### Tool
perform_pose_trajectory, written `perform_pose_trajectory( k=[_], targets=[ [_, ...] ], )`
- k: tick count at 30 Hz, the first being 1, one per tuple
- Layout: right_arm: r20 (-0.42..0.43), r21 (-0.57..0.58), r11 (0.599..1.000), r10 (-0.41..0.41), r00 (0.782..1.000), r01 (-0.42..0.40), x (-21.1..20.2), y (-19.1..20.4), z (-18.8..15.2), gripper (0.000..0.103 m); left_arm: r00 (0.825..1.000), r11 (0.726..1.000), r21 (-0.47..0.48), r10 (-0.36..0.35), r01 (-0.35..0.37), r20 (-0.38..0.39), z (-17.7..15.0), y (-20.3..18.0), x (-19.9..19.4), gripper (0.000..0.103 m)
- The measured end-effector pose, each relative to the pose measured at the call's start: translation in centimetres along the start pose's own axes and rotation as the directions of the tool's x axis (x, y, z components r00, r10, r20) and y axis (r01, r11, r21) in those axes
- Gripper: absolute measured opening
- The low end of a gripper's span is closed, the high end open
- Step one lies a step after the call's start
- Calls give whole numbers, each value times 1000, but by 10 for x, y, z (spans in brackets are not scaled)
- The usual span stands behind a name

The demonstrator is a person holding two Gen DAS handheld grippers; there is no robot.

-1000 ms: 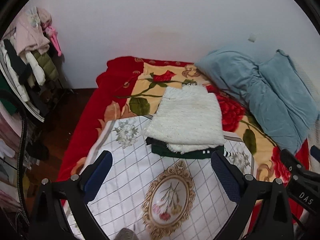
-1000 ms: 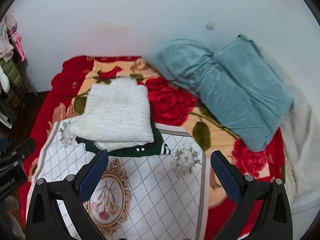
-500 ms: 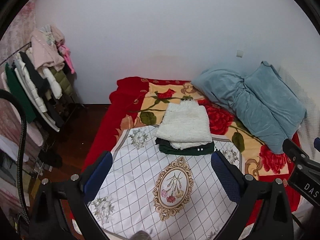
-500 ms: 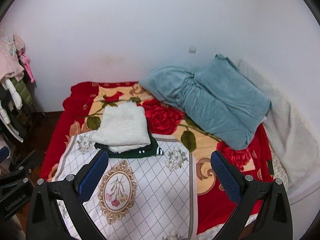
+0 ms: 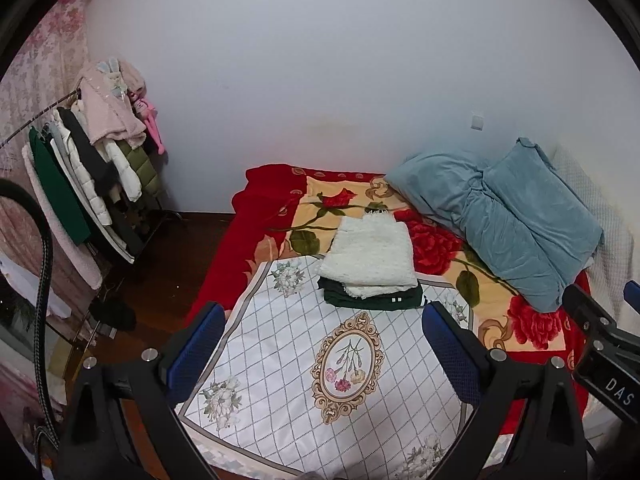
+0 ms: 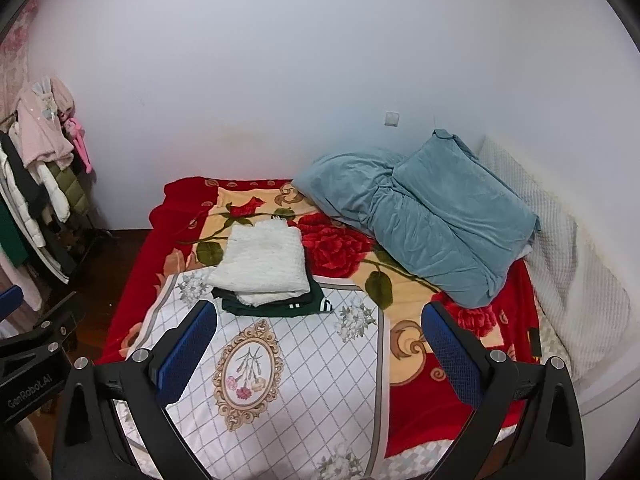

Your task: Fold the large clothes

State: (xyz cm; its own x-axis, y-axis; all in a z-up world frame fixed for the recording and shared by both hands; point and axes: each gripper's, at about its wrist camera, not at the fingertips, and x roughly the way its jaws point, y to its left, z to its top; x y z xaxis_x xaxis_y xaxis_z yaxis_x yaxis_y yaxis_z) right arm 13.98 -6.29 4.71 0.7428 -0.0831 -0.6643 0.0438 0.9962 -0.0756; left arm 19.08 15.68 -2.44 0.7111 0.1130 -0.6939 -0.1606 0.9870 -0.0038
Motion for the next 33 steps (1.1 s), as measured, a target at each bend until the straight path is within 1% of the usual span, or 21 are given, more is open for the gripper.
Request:
perform_pose_trajectory(
  k=[5,10,22,33],
  targets=[
    [-7,-16,1000,13,1000,-14,-14,1,4,103,1000,1000,-2,12,-12,3,-4,0,-8,101],
    [-16,-26,999,24,1000,-25,-15,2,10,103,999,1000,-8,30,-30,14,-5,1,-15,101],
    [-12,-29,999,36,999,-36,-17,-1,14,103,1000,1000,-18,17,-16,26,-5,-3,-23,101],
    [-19,-31,998,49,999,-50,-13,-6,21,103,1000,999,-31,6,-6,15,0,-3,-22,101]
  ],
)
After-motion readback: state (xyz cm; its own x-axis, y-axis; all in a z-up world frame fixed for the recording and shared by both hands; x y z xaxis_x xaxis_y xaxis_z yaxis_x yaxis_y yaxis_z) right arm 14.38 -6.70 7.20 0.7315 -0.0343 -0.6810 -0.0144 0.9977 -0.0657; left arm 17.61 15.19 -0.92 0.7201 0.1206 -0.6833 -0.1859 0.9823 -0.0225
